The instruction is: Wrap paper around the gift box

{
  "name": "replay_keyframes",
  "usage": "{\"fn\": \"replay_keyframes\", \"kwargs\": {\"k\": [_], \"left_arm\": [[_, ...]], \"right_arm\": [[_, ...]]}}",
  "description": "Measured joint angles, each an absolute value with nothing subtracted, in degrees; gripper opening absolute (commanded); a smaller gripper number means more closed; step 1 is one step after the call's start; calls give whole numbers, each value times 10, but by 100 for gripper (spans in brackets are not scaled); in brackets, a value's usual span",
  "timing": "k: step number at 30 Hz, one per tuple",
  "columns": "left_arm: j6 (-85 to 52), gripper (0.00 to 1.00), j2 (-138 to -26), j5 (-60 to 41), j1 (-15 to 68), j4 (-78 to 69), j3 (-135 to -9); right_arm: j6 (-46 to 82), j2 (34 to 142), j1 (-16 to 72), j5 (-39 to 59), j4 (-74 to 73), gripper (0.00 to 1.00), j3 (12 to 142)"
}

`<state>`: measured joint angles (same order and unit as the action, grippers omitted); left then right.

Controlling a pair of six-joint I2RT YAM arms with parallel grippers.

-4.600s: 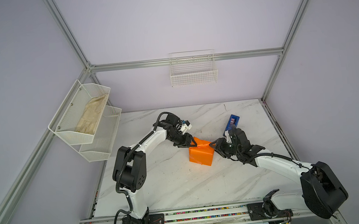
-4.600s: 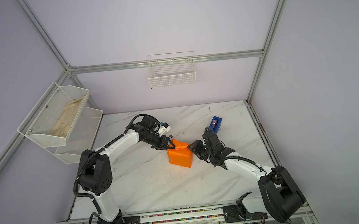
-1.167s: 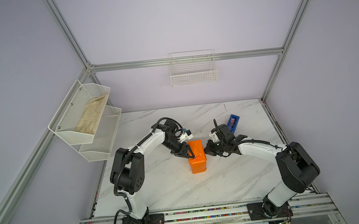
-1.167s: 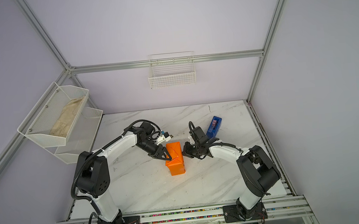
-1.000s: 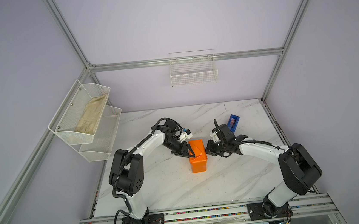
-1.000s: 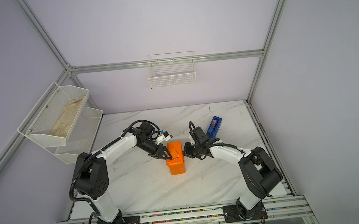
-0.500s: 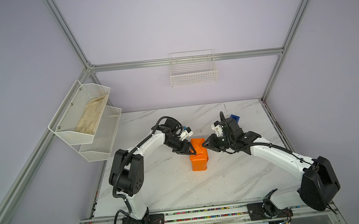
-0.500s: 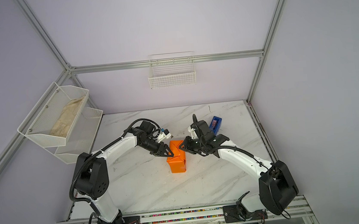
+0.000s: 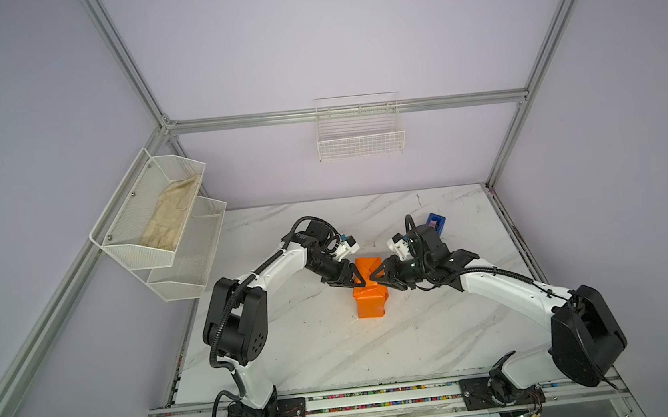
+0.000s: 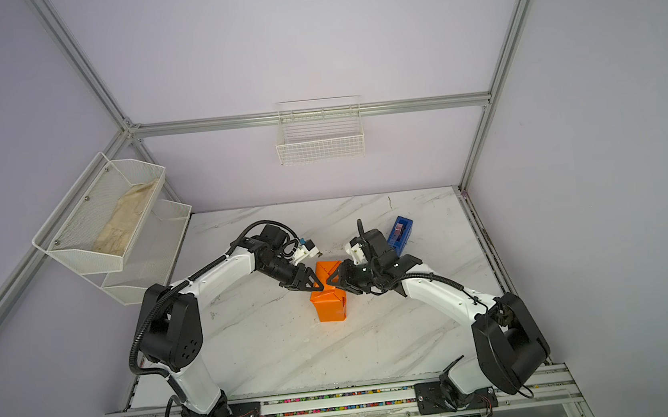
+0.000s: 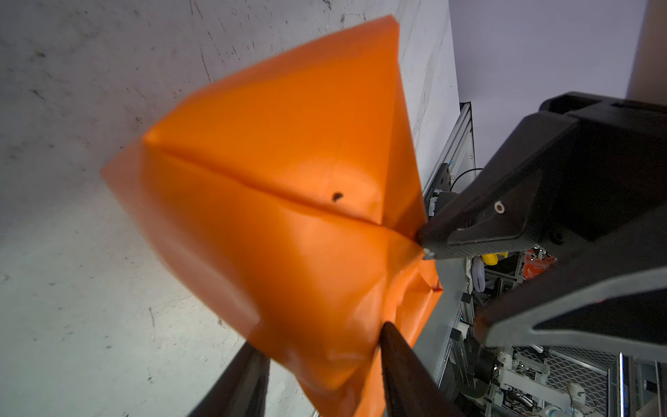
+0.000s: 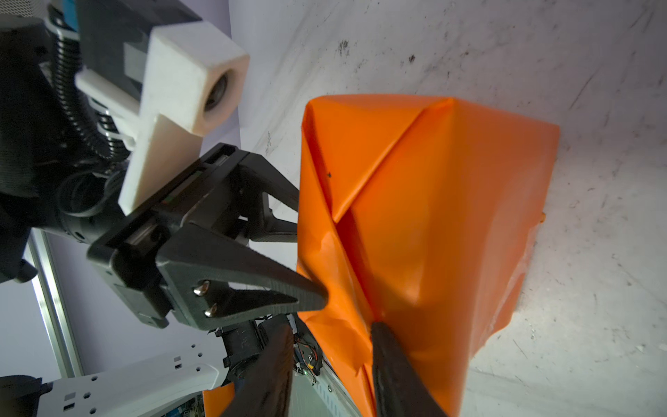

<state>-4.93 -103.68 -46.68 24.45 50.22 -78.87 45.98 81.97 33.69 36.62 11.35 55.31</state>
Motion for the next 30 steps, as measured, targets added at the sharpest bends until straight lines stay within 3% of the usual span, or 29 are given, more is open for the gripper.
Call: {"fn": "replay_keyframes", "kwargs": {"k": [16,26,30], "left_arm": [[-71,50,-1037,-494,236,473,-789],[-80,50,-1037,-499,236,470,-788],[-80,50,-1037,-499,236,467,-788]], "right_arm": [[474,822,337,379,96,40,547],[483,822,337,374,94,6,544],[484,822,335,359,97,0,544]]}}
